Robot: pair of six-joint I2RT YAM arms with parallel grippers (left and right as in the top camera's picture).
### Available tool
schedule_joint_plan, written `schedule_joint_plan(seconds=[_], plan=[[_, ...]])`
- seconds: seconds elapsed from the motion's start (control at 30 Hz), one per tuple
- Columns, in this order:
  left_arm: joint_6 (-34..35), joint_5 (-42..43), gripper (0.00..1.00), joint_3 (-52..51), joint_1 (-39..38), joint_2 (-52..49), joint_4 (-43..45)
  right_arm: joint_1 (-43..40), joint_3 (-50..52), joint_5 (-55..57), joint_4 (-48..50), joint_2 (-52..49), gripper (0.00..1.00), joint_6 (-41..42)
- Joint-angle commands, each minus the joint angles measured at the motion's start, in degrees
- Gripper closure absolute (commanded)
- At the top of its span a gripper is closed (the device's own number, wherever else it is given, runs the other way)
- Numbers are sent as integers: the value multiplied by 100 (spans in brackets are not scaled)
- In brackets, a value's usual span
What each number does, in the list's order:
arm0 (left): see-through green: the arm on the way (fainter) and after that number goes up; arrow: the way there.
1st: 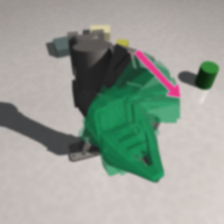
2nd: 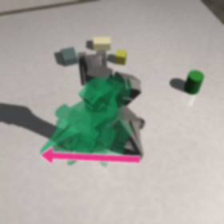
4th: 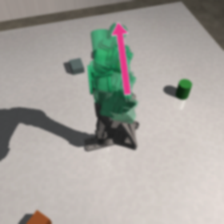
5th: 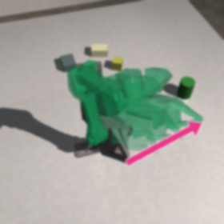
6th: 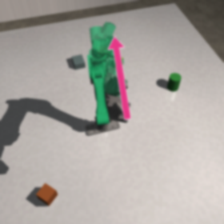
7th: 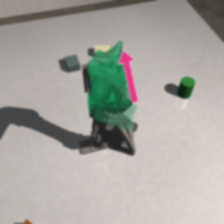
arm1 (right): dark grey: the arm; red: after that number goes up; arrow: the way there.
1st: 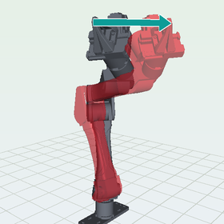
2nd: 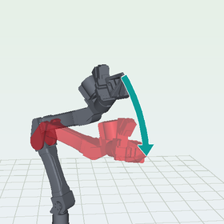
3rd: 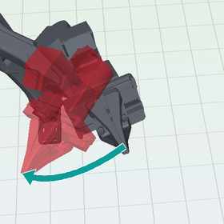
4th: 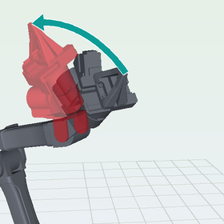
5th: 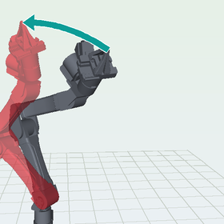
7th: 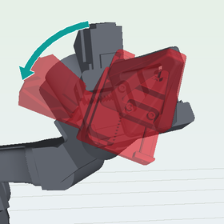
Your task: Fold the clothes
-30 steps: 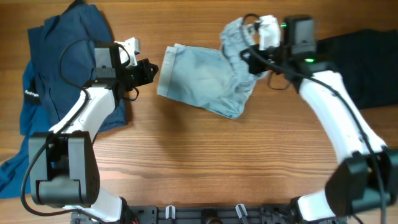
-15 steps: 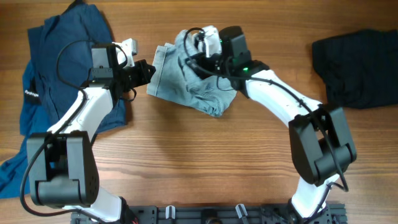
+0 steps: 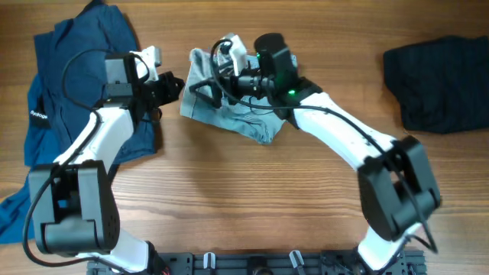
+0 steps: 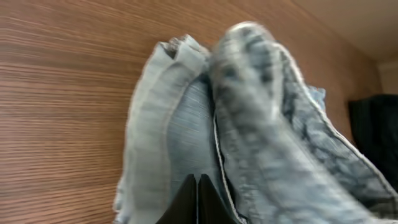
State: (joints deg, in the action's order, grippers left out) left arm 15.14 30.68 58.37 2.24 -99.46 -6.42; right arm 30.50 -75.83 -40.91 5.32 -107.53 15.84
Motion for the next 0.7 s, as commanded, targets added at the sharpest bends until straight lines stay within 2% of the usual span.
schedule_joint_plan(seconds=[0.0, 0.1, 0.2, 0.33, 0.43, 0.53, 0.67], plan=[[-144, 39, 96, 92, 310, 472, 39, -210, -35, -9, -216, 743, 1, 63], [-144, 98, 96, 92, 450, 911, 57, -442, -35, 1366, -925, 992, 0, -129], [-144, 96, 96, 92, 466, 1241, 107, -487, -35, 2081, -1362, 874, 0, -160], [-142, 96, 96, 90, 463, 1355, 111, -332, -35, 2081, -1252, 315, 1, -2], [-142, 96, 96, 90, 466, 1349, -4, -133, -33, 1923, -892, -297, 1, 555], [-321, 26, 96, 90, 470, 1349, -70, 227, -35, 1224, -378, -850, 5, 1025], [-315, -144, 96, 90, 529, 1349, -74, 645, -35, 1058, -361, -1025, 11, 1423]])
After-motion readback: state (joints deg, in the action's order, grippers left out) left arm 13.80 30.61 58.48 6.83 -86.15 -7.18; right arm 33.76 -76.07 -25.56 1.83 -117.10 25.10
